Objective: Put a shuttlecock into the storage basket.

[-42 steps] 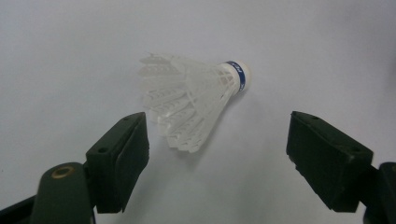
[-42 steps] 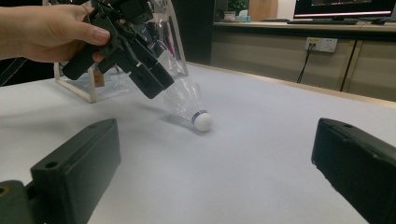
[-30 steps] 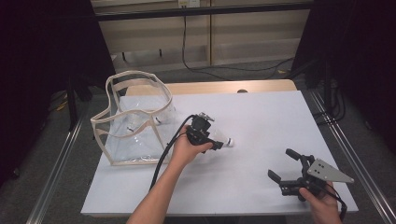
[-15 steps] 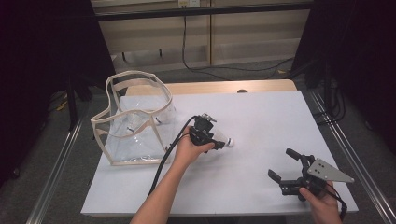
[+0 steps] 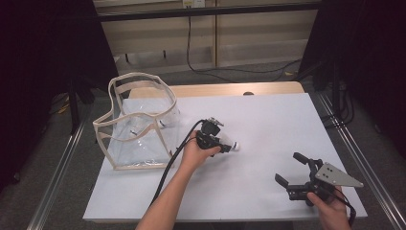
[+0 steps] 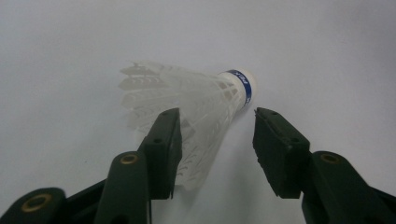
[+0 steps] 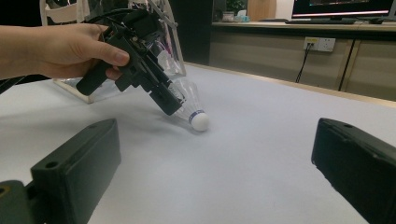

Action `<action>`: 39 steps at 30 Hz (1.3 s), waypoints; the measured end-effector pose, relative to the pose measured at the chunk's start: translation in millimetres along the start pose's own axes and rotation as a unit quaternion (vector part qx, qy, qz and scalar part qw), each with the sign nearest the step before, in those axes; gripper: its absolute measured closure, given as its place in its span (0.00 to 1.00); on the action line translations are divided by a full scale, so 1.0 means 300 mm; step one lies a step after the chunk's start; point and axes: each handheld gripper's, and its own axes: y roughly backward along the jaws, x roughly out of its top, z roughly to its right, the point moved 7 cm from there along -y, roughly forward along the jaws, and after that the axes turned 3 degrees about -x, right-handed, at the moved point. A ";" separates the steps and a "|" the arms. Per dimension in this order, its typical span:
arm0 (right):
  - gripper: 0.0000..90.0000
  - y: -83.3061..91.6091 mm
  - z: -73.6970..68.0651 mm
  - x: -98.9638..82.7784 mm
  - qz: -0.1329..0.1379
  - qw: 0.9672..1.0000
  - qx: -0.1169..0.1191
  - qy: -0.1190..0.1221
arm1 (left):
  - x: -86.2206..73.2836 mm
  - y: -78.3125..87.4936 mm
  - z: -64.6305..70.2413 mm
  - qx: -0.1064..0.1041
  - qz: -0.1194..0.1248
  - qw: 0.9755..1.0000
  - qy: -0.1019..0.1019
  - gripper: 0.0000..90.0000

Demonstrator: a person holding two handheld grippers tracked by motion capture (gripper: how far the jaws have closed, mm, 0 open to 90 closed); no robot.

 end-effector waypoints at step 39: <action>0.01 0.009 0.002 -0.001 0.001 1.000 -0.004 0.001 | 0.024 0.082 0.085 -0.056 -0.051 0.997 0.012 0.98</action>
